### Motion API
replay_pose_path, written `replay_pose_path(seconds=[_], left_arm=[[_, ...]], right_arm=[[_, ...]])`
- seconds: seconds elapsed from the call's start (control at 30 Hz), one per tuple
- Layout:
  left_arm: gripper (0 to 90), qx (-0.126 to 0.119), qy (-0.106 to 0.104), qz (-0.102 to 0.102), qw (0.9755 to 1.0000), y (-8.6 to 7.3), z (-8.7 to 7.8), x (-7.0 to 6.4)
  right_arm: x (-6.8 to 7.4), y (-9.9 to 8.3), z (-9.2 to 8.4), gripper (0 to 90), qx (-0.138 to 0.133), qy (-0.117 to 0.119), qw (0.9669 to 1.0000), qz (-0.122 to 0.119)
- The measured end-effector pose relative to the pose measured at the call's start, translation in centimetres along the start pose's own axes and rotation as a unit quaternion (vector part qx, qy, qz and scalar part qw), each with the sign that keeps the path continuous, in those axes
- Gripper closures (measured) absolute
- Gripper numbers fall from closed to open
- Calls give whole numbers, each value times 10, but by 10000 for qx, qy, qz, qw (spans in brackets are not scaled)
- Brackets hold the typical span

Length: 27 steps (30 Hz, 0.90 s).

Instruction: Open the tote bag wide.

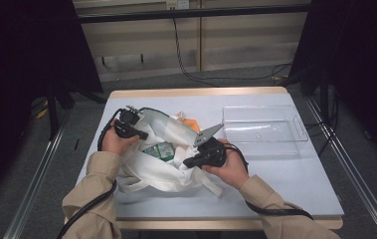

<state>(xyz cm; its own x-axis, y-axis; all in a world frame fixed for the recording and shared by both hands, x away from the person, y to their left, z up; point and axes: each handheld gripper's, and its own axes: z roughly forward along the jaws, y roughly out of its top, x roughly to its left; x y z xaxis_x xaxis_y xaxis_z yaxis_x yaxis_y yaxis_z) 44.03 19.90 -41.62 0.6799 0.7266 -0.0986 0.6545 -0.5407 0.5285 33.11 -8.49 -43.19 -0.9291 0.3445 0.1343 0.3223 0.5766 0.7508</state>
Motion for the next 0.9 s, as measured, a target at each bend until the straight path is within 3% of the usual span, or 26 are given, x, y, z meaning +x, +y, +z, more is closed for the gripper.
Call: replay_pose_path(seconds=[0.17,0.3,0.53,0.67,0.77,0.8,0.83,0.87,0.9], left_arm=[[900,-112,131,-49,9998,-1,1,1],[900,-58,53,-65,9999,-2,1,5],[900,-113,113,-140,9998,-4,1,9],[900,-113,55,-98,9999,-5,0,9],[900,-151,-112,-78,9998,-7,-3,4],[900,-134,-156,27,9998,-7,-5,2],[866,-262,-191,-102,9994,-8,-5,-1],[866,-159,-248,28,9996,-7,-8,-1],[834,-208,-309,115,9992,-9,-10,-7]], right_arm=[[1,-13,3,900,-1,63,9999,103],[3,-20,6,900,-7,68,9998,170],[6,-30,14,900,164,117,9998,96],[6,-30,16,900,228,115,9996,100],[5,-27,14,900,213,119,9996,120],[5,-26,12,900,175,126,9997,140],[3,-22,8,900,89,135,9997,169],[3,-22,8,900,89,135,9997,169],[2,-18,5,900,24,124,9998,152]])
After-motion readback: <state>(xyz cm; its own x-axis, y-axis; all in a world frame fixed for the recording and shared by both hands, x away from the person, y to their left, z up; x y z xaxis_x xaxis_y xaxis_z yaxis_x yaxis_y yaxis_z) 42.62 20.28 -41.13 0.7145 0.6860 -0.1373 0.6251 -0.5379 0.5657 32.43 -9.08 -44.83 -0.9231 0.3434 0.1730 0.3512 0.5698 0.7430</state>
